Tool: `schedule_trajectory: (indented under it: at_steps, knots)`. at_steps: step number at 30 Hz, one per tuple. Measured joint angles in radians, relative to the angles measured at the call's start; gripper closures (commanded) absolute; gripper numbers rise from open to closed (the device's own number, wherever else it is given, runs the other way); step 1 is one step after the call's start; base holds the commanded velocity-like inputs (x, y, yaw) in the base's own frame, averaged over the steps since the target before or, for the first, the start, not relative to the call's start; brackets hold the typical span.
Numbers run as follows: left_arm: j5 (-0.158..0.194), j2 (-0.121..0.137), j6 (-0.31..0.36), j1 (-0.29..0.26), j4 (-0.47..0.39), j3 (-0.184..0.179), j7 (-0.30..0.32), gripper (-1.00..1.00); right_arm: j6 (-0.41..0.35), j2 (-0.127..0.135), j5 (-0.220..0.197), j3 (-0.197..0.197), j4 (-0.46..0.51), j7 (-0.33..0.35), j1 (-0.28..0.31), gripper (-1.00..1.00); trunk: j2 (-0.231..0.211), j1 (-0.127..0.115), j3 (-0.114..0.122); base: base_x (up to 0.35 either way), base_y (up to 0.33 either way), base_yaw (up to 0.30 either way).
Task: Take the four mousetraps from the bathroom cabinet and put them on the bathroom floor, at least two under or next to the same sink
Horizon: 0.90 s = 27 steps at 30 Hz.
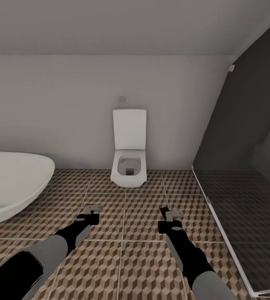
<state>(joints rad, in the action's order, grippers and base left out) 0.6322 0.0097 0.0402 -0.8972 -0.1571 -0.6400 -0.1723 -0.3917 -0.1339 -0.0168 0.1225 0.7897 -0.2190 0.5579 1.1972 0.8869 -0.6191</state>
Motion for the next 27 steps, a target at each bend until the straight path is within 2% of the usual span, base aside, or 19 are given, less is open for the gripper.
schedule_trajectory:
  at_steps: [6, 27]
  knots:
    - [-0.002, 0.000, -0.033, 0.007, 0.001, 0.000, -0.001, 1.00, 0.000, -0.001, 0.000, 0.000, -0.001, 0.000, 0.000, 1.00, 0.042, 0.023, -0.029, 0.000, 0.000, 0.000]
    - [-0.003, -0.001, -0.037, 0.020, 0.000, 0.000, -0.001, 1.00, 0.000, 0.000, 0.000, 0.000, -0.001, 0.000, 0.000, 1.00, 0.189, 0.104, -0.128, 0.000, 0.000, 0.000]
